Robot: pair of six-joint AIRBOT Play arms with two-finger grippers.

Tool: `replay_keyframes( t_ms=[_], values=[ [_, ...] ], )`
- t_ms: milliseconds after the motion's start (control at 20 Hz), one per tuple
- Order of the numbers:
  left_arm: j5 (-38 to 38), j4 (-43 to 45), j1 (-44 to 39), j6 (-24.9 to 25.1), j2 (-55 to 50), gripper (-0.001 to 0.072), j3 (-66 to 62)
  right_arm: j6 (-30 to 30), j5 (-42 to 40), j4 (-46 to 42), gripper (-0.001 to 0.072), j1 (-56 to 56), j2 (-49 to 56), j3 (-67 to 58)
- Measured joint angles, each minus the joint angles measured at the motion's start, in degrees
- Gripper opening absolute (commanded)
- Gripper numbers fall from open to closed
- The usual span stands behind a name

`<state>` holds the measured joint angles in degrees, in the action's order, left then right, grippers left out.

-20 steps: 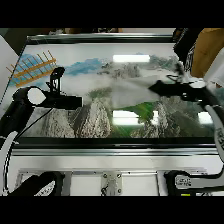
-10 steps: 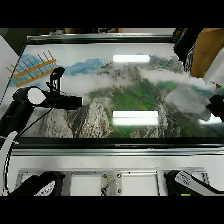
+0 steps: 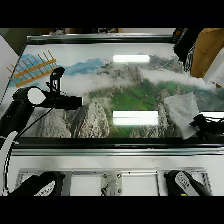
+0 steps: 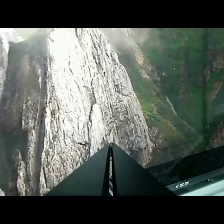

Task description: Fold the clothes and pants, and hang the long-sleeved shirts on hangers.

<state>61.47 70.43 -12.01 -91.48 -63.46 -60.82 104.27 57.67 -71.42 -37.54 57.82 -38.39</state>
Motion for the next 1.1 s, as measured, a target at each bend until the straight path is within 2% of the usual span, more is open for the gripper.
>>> replay_keyframes(
  t_ms=[150, 350, 450, 550, 700, 750, 800, 900, 1100],
  values=[
    [0.0, 0.0, 0.0, 0.0, 0.0, 0.0008, 0.0, 0.3, 5.2, -1.0, 0.0618, 0.1, -1.5, -0.2],
    [0.0, 0.0, 0.0, 0.0, 0.0, 0.0008, 0.0, -3.8, 12.5, -6.1, 0.0619, -2.4, -7.4, -5.8],
    [0.1, 0.0, 0.0, 0.0, 0.0, 0.0009, 0.0, -6.0, 13.3, -7.1, 0.0619, -3.3, -12.3, -8.8],
    [0.3, 0.0, 0.0, 0.0, 0.0, 0.0009, 0.0, -9.2, 12.1, -3.8, 0.0619, -3.0, -17.3, -10.4],
    [0.5, 0.0, 0.0, -0.2, 0.0, 0.0009, 0.0, -16.3, 10.3, 6.0, 0.0602, 0.8, -22.3, -11.4],
    [0.5, 0.0, 0.0, -0.1, 0.0, 0.0009, 0.0, -18.4, 9.9, 8.7, 0.054, 3.0, -23.1, -11.4],
    [0.4, 0.0, 0.0, -0.1, 0.0, 0.0009, 0.0, -20.1, 9.6, 10.8, 0.0391, 5.3, -23.5, -11.2],
    [0.5, 0.0, 0.0, -0.1, 0.0, 0.0009, 0.0, -22.2, 9.3, 13.3, 0.003, 10.2, -23.8, -10.6],
    [0.4, 0.0, 0.0, -0.1, 0.0, 0.0009, 0.0, -24.0, 9.0, 15.6, 0.0026, 17.2, -23.3, -9.6]
  ],
)
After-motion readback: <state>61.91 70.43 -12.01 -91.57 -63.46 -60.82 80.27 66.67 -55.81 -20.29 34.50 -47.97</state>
